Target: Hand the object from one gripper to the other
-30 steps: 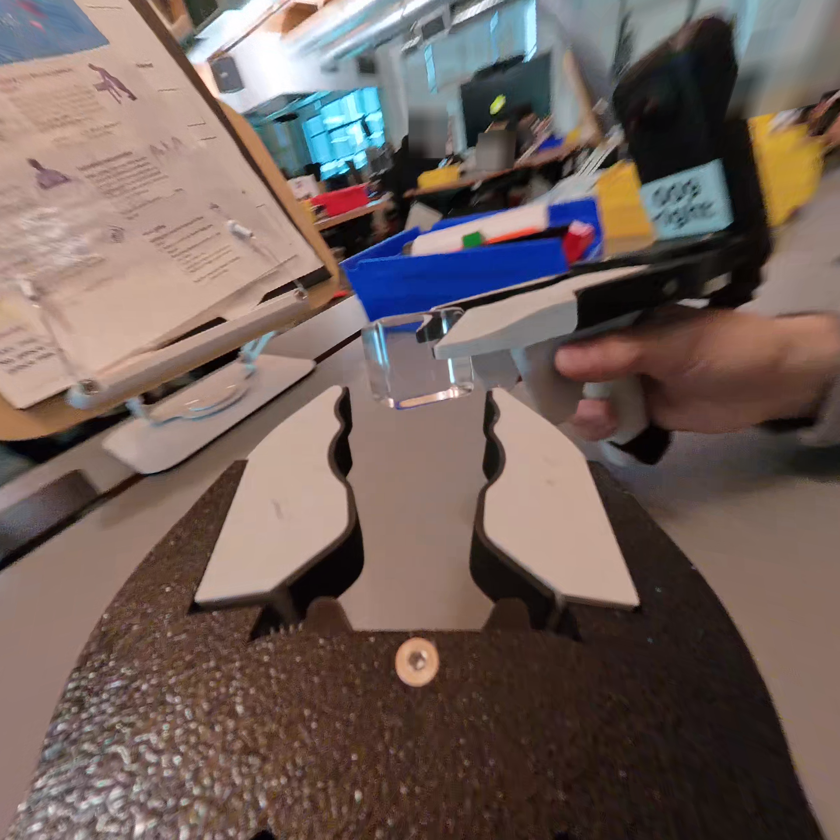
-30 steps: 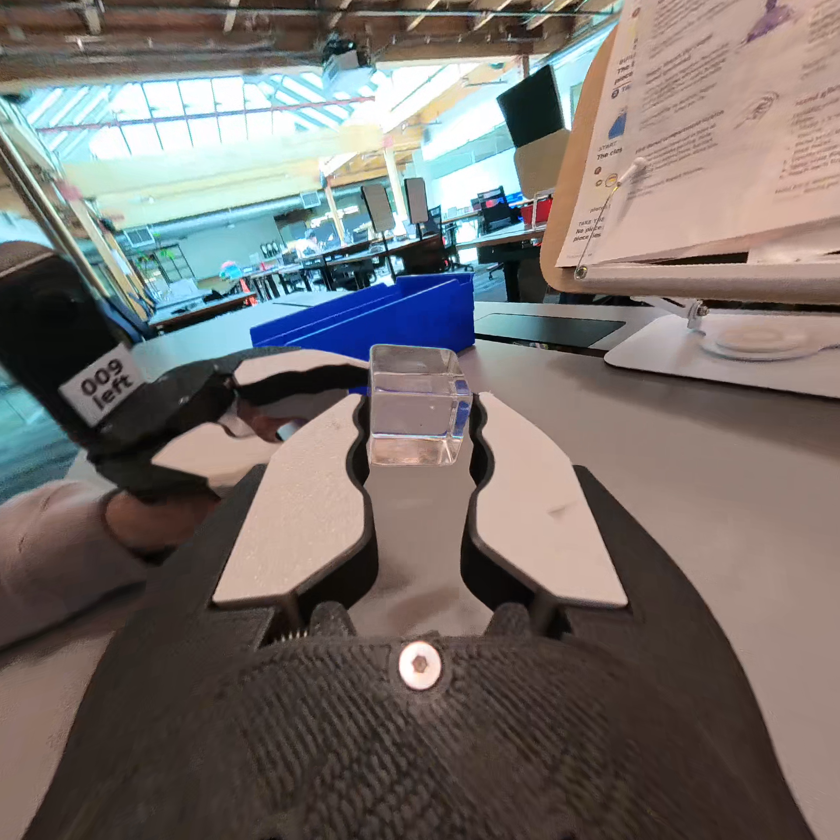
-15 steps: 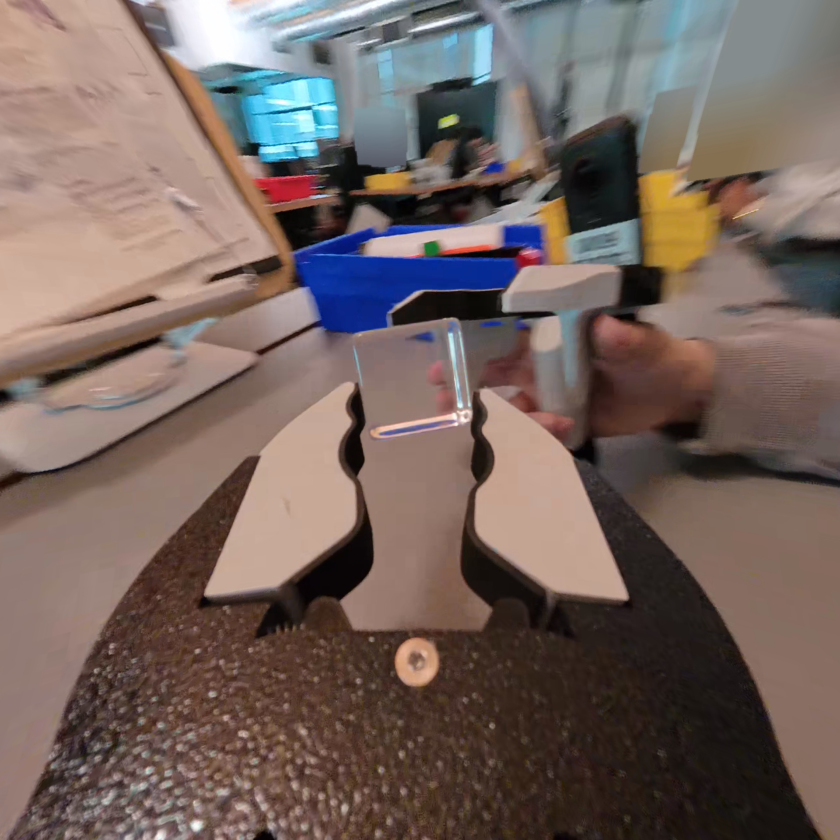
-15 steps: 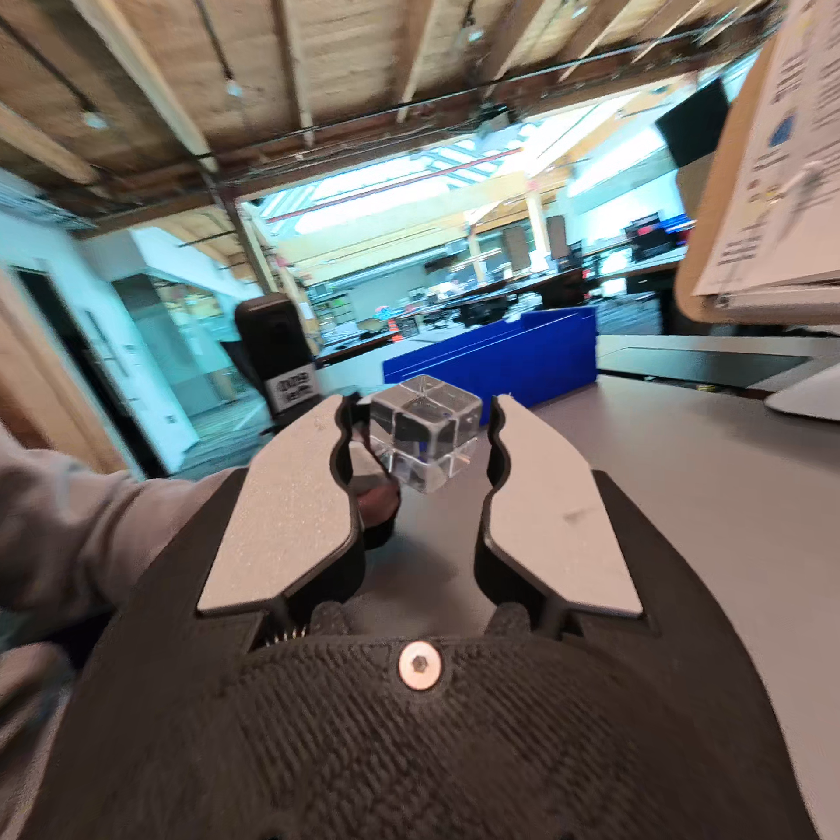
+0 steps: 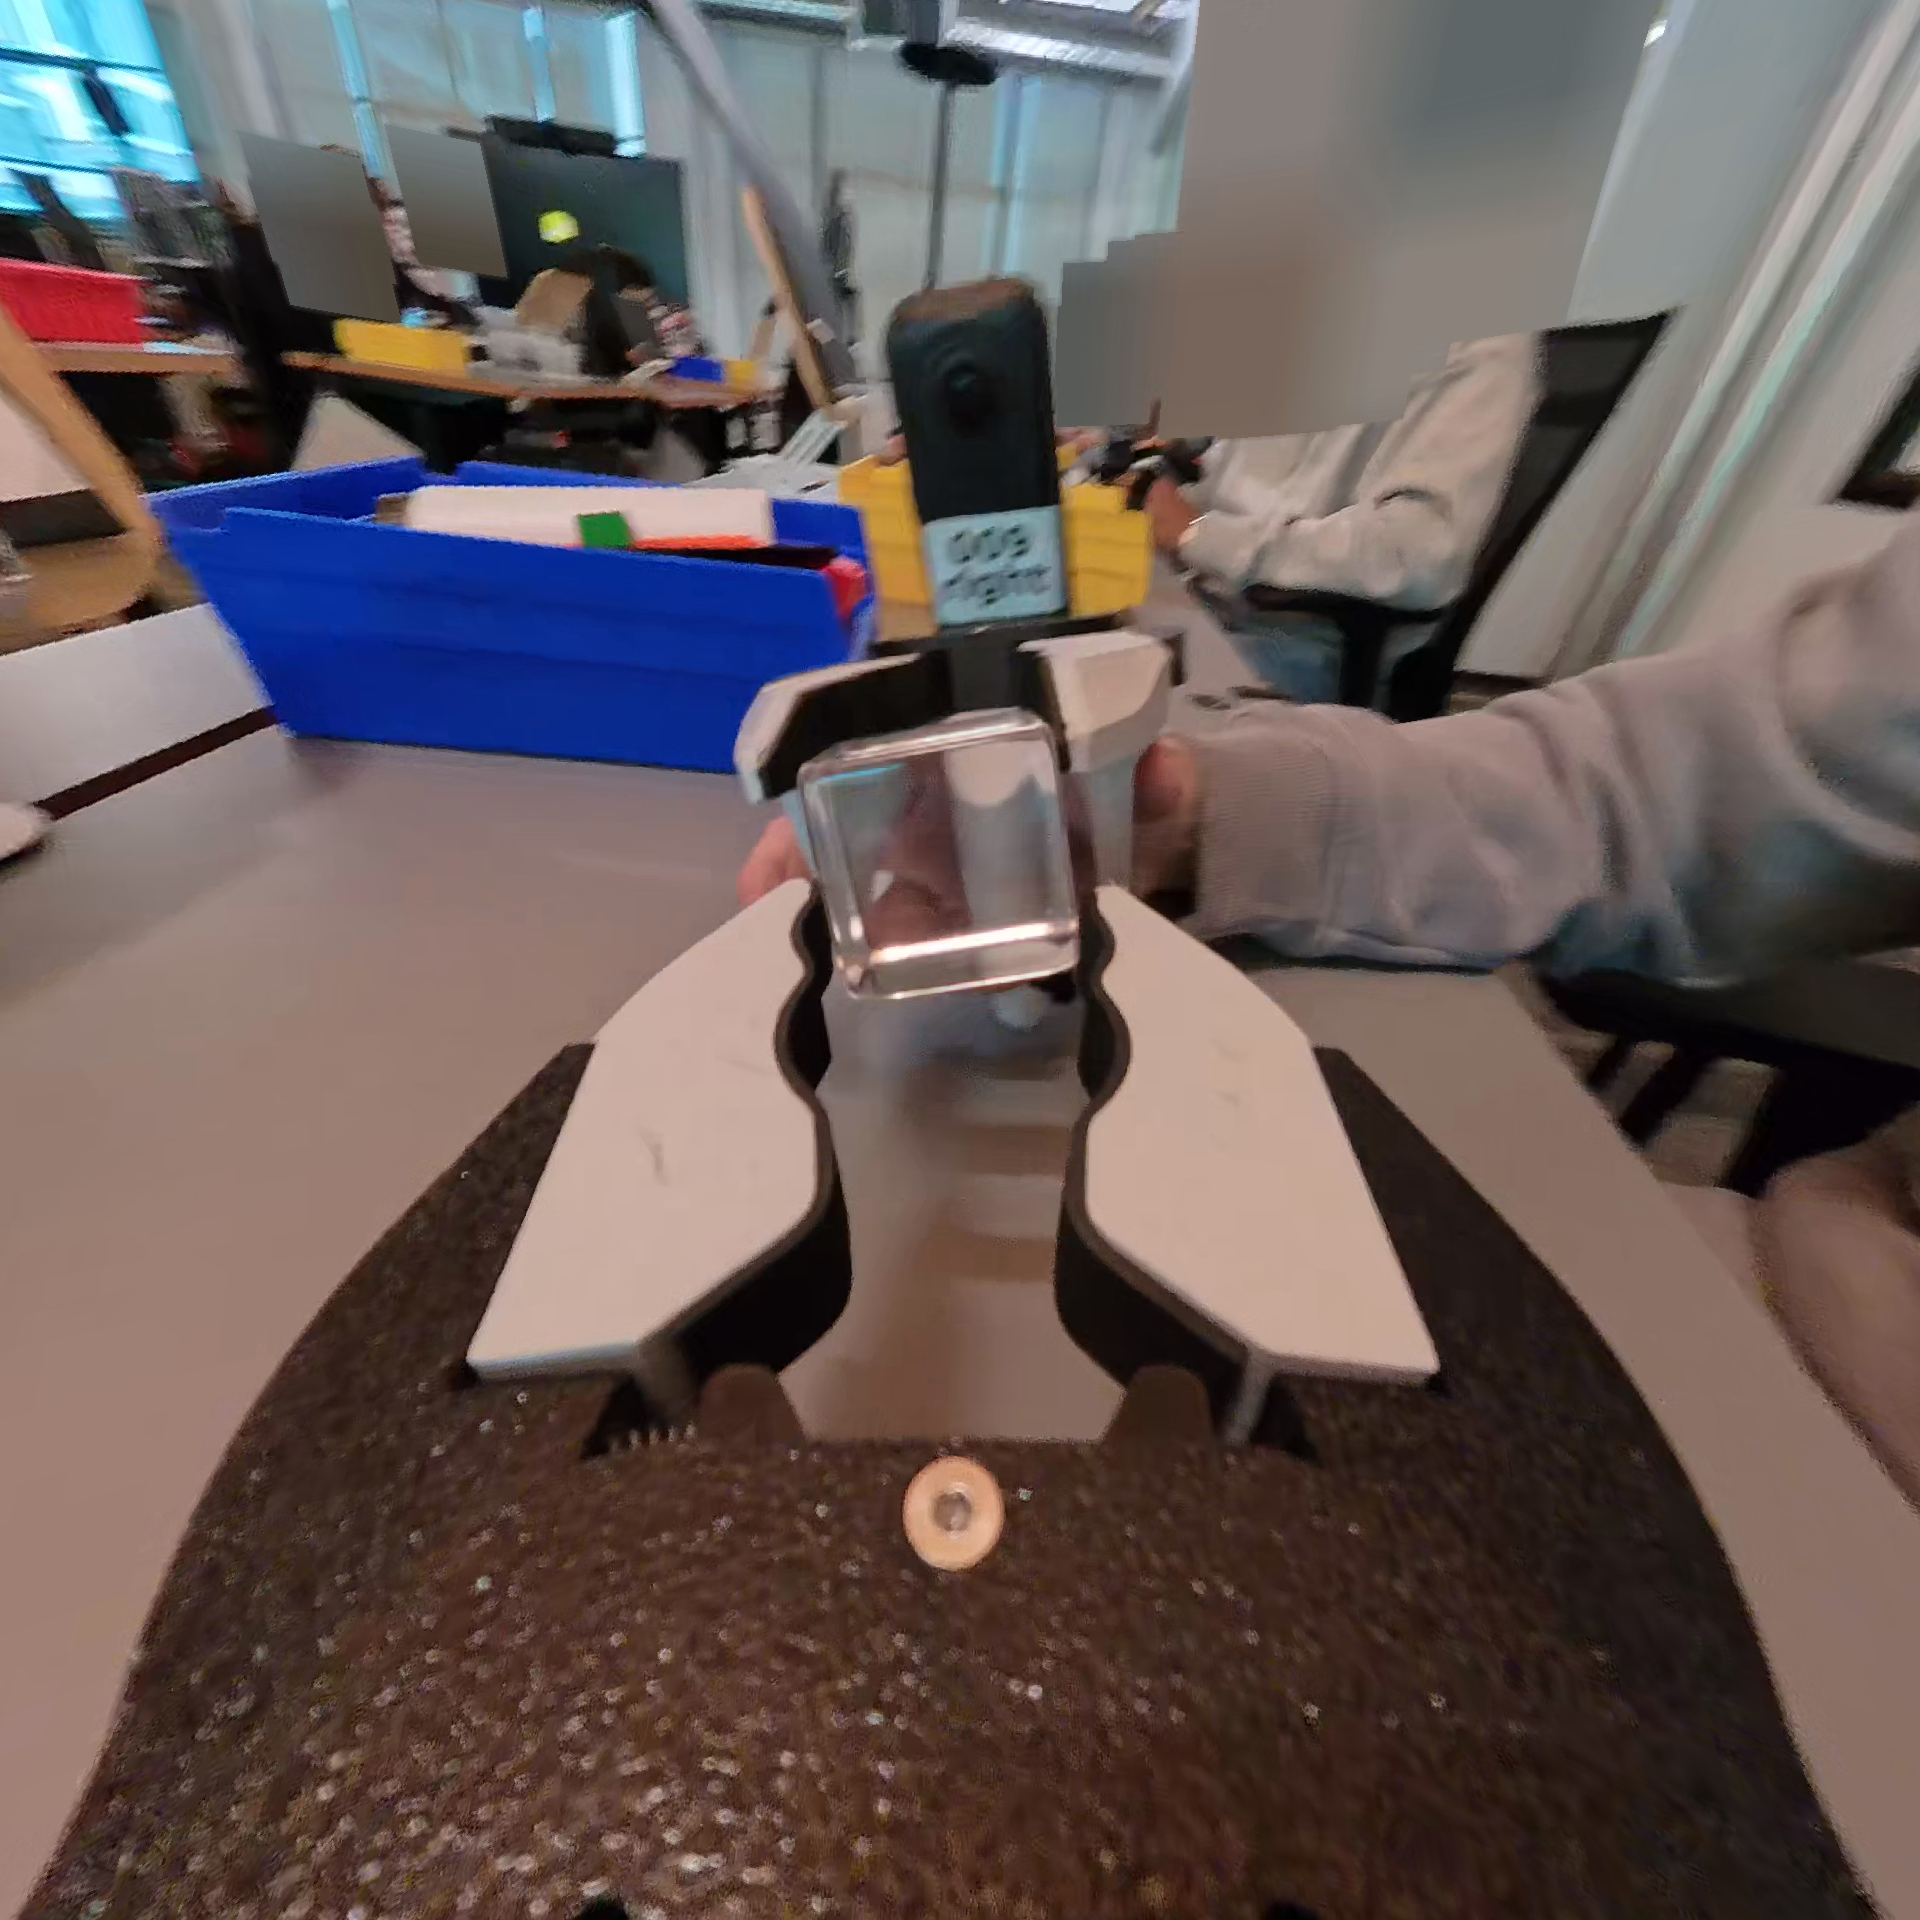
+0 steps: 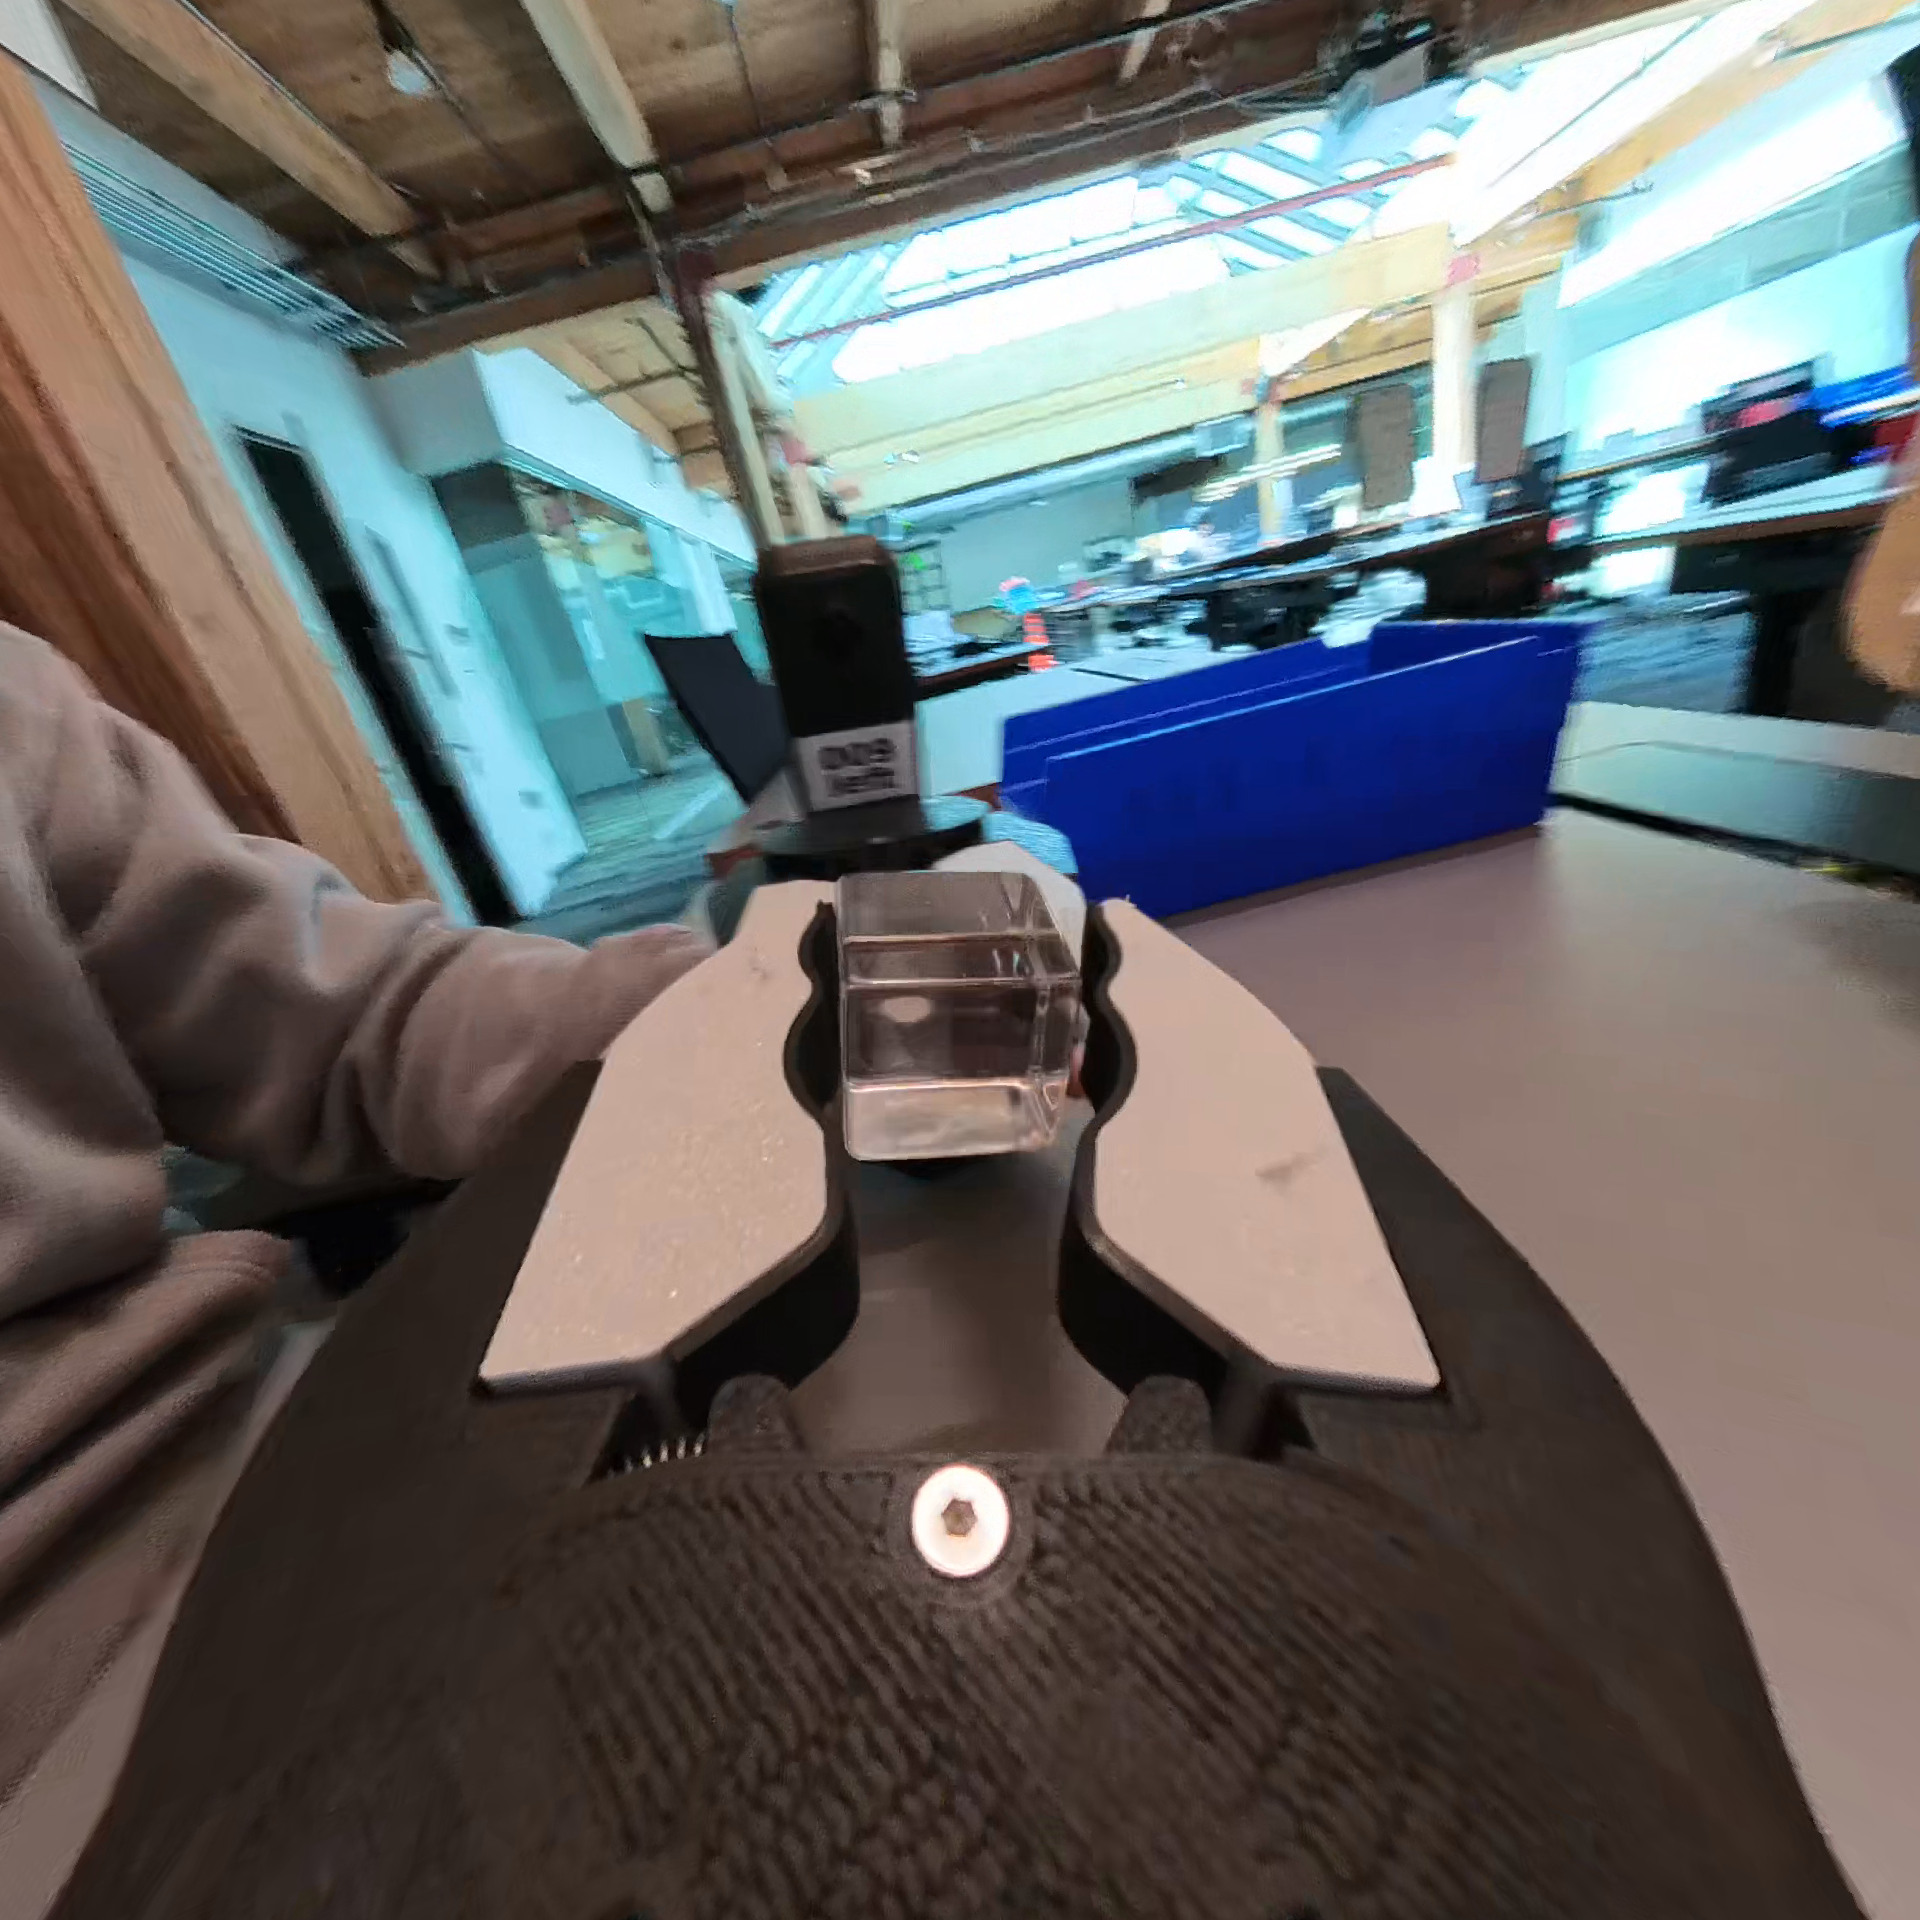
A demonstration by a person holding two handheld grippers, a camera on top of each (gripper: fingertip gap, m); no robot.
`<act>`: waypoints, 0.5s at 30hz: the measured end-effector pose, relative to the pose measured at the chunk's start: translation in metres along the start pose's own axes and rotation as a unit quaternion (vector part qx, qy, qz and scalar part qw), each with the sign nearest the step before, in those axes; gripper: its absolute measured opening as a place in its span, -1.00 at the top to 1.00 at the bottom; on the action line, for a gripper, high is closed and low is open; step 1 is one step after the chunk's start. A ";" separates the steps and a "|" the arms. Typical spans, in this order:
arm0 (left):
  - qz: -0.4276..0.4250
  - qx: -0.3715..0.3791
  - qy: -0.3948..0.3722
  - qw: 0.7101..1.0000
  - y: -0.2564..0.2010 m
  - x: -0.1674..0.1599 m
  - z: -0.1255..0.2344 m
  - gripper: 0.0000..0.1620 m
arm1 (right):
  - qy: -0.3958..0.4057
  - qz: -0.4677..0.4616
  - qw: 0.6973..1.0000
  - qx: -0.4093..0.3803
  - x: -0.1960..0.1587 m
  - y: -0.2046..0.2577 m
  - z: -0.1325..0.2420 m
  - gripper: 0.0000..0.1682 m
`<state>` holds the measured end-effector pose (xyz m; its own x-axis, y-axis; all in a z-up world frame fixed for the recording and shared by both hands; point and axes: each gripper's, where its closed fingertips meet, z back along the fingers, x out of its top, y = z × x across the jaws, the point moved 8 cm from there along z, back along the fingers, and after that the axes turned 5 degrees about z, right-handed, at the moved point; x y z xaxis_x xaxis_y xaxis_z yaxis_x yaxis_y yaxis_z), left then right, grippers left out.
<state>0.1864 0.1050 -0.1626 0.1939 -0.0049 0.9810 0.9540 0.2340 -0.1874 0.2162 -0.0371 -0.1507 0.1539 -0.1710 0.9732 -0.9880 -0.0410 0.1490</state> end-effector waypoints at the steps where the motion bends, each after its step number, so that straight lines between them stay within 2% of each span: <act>1: -0.017 0.041 -0.001 0.999 0.002 -0.001 0.000 0.46 | 0.005 0.023 0.999 -0.033 0.001 -0.002 0.001 0.47; 4: -0.091 0.163 -0.006 0.982 0.002 0.001 -0.005 0.46 | 0.005 0.058 0.991 -0.122 0.003 -0.008 0.003 0.47; 6: -0.130 0.214 0.001 0.968 -0.004 0.002 -0.012 0.44 | -0.013 0.064 0.985 -0.163 0.004 -0.007 0.003 0.46; 10: -0.182 0.335 0.038 0.924 -0.009 -0.001 -0.025 0.38 | -0.032 0.088 0.970 -0.226 0.003 -0.005 0.002 0.47; 13: -0.219 0.374 0.050 0.900 -0.010 -0.004 -0.029 0.44 | -0.049 0.046 0.970 -0.234 -0.001 -0.004 -0.001 0.47; 15: -0.218 0.374 0.048 0.900 -0.010 -0.004 -0.028 0.48 | -0.069 0.014 0.968 -0.241 -0.003 -0.005 -0.001 0.47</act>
<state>0.1819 0.0755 -0.1662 -0.1081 -0.3302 0.9377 0.5312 0.7781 0.3353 0.2209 -0.0358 -0.1545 0.0950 -0.2959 0.9505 -0.8787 0.4238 0.2198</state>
